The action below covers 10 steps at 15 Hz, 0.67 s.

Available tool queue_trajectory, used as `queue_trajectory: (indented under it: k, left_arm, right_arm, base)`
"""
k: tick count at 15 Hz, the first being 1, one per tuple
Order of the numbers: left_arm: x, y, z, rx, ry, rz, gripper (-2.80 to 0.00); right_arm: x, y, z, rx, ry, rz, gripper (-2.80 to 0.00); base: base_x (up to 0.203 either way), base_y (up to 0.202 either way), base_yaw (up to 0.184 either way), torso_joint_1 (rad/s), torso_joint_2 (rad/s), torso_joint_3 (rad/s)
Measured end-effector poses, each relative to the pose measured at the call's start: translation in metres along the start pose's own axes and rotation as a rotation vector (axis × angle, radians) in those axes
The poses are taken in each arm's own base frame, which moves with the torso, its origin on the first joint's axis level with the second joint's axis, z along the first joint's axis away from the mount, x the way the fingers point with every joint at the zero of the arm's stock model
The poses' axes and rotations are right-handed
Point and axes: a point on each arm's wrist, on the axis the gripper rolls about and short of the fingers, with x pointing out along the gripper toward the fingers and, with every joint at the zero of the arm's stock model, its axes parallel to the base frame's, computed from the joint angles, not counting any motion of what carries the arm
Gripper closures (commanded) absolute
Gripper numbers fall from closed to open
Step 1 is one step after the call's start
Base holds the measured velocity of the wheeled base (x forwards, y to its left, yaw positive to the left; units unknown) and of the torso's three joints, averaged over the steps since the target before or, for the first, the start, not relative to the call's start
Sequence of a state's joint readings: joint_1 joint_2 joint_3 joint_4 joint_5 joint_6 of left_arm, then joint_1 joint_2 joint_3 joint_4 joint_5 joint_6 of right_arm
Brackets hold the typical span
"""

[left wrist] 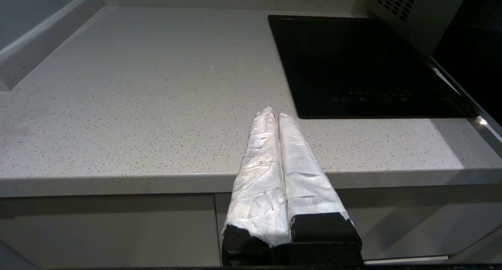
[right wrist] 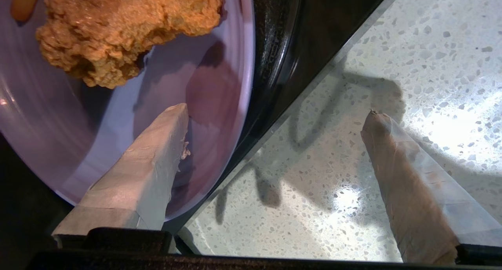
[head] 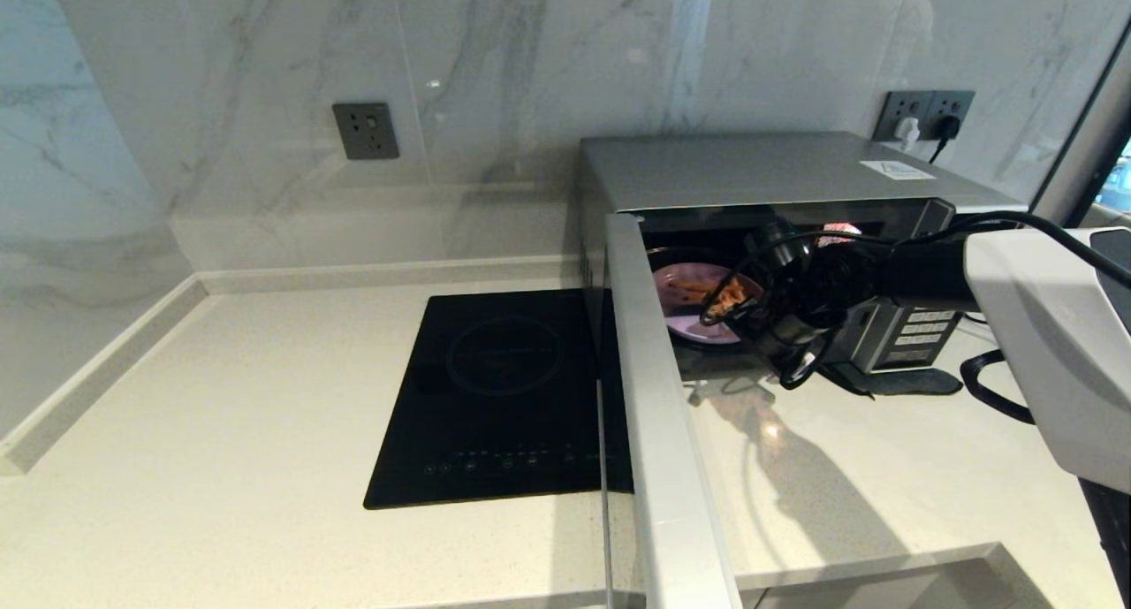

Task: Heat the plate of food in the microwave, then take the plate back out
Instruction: Take the plate out of the microwave

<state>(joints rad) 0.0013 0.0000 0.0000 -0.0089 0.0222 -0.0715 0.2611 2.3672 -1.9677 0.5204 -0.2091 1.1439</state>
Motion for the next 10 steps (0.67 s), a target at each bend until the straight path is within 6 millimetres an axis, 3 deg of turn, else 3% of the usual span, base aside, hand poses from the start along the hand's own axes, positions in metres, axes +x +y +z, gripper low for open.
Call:
queue_trajectory:
  k: [10]
  left_arm:
    - [0.0, 0.0, 0.0, 0.0, 0.0, 0.0, 0.0]
  right_arm:
    - [-0.007, -0.012, 0.005, 0.01, -0.009, -0.043, -2.8]
  base:
    - [0.0, 0.0, 0.0, 0.0, 0.0, 0.0]
